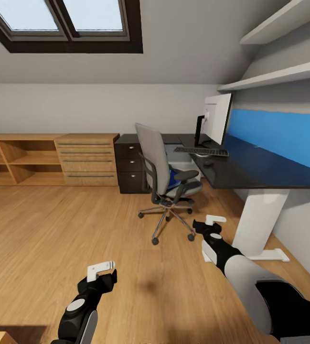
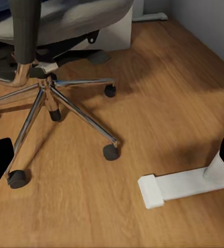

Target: In the bedroom, organize the workspace by keeping the computer under the desk, ensuring the monitor is on the desk, placing the keyboard on the desk next to the monitor, placing the mouse on the desk next to the keyboard, moving the folder from the swivel chair onto the desk next to the mouse, stacking the notebook on top of the folder with the pen on top of the notebook, and positioning the swivel chair next to the desk.

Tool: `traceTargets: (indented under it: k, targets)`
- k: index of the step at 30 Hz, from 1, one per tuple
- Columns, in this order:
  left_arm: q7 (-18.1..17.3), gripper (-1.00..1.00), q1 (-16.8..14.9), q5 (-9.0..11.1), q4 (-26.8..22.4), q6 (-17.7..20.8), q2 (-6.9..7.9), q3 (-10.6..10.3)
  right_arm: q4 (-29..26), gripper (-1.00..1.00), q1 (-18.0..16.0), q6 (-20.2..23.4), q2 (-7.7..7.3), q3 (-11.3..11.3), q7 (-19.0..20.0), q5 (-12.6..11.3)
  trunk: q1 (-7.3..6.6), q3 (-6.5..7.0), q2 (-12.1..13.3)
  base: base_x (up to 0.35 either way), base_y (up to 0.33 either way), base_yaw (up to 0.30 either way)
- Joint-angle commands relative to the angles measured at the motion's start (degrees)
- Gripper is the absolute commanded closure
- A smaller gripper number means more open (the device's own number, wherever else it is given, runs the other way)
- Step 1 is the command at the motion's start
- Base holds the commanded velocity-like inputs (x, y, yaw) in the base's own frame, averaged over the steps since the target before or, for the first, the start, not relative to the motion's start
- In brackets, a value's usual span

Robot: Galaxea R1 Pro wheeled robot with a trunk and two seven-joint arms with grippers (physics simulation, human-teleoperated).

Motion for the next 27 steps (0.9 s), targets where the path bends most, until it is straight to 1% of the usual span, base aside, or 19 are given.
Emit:
traceTargets:
  k: [1,6,21,27]
  targets:
    - [0.49,-1.0,0.0,0.6,0.07,0.15,-0.01,-0.59,0.06,-1.0,-0.1,-1.06,-0.06,0.04,-0.07,-0.42,0.21,-0.24,-0.44,0.0,0.0,0.0]
    - [0.49,-1.0,0.03,0.56,-0.24,0.15,-0.2,-1.11,0.07,-1.0,-0.15,-3.22,-0.25,-0.02,-0.03,-0.32,1.31,-1.14,-2.45,0.0,0.0,0.0]
    - [0.46,-1.0,0.04,0.54,-0.77,0.18,-0.14,-1.15,-0.66,-1.0,-0.16,-3.48,-0.27,-0.19,-0.12,-0.52,4.61,-3.83,-8.46,0.0,0.0,0.0]
    - [0.46,-1.0,0.04,0.54,-0.82,0.18,-0.13,-1.15,-0.79,-1.0,-0.16,-3.58,-0.28,-0.2,-0.09,-0.57,4.76,-5.16,-8.54,0.0,0.0,0.0]
